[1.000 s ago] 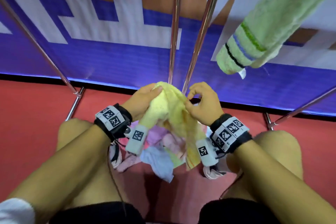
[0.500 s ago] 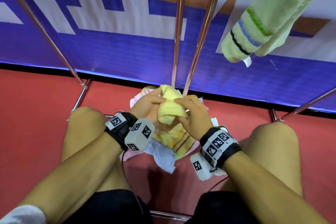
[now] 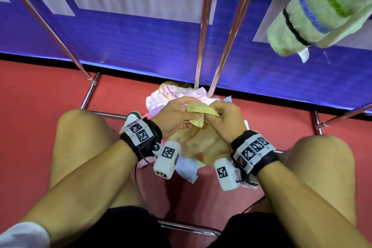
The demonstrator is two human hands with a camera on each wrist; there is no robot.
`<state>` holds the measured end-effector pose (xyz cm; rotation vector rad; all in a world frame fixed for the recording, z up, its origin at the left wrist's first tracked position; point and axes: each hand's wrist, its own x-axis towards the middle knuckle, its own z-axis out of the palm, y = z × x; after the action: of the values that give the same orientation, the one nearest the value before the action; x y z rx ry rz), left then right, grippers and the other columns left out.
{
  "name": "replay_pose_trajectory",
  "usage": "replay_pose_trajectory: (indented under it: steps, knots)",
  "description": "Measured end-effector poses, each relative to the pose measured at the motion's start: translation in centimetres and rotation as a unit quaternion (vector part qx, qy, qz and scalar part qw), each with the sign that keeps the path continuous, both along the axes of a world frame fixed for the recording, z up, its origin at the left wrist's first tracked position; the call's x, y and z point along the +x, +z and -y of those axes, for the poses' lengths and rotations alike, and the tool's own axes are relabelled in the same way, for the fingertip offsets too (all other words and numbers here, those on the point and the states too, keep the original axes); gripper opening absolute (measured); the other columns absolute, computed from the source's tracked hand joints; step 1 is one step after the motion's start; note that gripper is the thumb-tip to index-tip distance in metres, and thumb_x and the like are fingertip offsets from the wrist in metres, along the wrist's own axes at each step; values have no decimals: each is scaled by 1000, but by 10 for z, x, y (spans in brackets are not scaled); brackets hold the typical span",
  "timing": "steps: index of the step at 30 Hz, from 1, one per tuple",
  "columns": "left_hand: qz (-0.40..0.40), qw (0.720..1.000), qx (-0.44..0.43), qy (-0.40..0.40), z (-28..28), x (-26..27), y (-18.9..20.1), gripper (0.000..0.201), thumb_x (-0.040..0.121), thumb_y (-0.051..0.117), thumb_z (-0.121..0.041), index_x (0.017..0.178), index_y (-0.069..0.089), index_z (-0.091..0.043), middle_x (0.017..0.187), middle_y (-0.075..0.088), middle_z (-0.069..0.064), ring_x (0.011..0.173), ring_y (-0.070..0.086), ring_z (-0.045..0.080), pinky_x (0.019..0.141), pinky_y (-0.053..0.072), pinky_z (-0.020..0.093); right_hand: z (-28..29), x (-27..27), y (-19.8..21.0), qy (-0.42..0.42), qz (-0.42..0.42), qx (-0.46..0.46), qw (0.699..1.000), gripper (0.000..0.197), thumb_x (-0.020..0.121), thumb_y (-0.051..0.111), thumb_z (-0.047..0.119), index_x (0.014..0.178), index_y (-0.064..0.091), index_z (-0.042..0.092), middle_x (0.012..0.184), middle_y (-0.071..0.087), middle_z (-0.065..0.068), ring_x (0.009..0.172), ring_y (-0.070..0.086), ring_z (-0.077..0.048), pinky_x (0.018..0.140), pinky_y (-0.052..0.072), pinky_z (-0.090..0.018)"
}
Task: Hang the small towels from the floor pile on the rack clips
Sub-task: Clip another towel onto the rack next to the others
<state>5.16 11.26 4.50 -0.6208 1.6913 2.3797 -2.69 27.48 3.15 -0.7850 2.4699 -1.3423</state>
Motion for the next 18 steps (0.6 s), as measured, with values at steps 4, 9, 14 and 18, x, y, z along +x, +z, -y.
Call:
replay_pose_trajectory:
  steps: [4,9,14,18]
  knots:
    - [25,993,-25,113,20,-16,-3,24,96,48,2,97,66,-15,87,64,7,77,63,17,65,53,27,-7,-15,0,-13,29,52,998,19,75,83,20,72,66,15,55,47,7,49,44,-3,50,33,-16]
    - [24,989,-55,135,38,-18,-9,29,94,46,2,101,66,-19,78,59,3,74,60,20,71,55,33,-21,-31,-6,26,51,162,985,25,77,82,20,67,60,15,66,53,1,60,45,-15,50,33,-15]
    - [19,979,-61,194,47,-16,-6,26,92,47,1,98,63,-18,79,68,1,69,60,18,65,51,28,-36,-40,-13,25,40,261,964,32,90,70,27,65,55,14,67,53,0,68,48,-22,53,29,-27]
    - [22,963,-69,258,61,-15,-8,22,93,49,-2,94,63,-18,76,63,4,65,57,15,62,47,27,-51,-45,-14,7,38,277,960,35,97,56,41,83,58,10,78,58,-6,77,55,-29,65,39,-34]
